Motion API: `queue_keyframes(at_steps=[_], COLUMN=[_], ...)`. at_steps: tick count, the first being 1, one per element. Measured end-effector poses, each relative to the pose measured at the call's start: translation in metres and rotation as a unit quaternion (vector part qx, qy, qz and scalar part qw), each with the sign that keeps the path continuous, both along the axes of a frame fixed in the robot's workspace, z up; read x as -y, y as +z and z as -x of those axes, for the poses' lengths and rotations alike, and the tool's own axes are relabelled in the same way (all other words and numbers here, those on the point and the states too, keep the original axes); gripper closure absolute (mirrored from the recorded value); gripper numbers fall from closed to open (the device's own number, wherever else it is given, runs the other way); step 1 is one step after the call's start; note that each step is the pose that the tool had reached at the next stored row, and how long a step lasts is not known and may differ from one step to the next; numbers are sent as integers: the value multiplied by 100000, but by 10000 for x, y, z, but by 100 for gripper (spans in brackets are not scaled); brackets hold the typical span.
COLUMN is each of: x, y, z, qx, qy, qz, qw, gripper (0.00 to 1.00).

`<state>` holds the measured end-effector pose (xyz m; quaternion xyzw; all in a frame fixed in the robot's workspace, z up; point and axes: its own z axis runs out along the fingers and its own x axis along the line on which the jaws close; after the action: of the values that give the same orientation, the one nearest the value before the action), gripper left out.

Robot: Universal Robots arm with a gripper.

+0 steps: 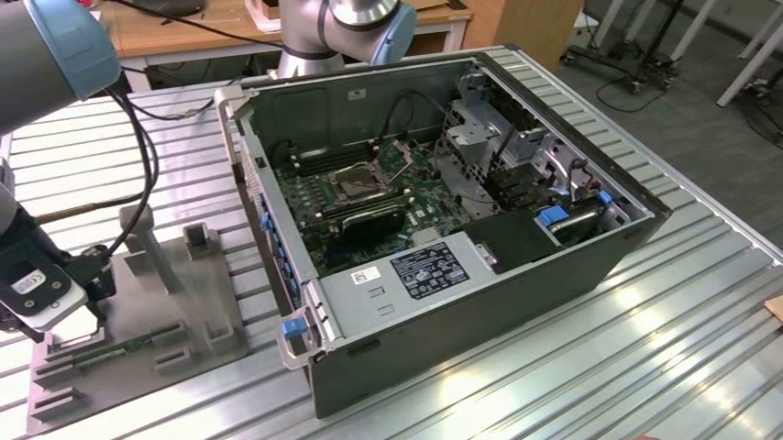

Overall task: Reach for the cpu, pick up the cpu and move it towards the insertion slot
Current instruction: 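Pick up the cpu and move it towards the insertion slot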

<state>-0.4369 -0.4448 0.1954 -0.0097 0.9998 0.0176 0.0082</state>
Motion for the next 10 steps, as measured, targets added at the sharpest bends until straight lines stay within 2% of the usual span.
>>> queue_keyframes(at_steps=[4, 10], x=[-7, -8], y=[-3, -50], z=[0, 0], qx=[-24, -16], qy=[6, 6], qz=[15, -1], qw=[100000, 100000], gripper=[35, 35])
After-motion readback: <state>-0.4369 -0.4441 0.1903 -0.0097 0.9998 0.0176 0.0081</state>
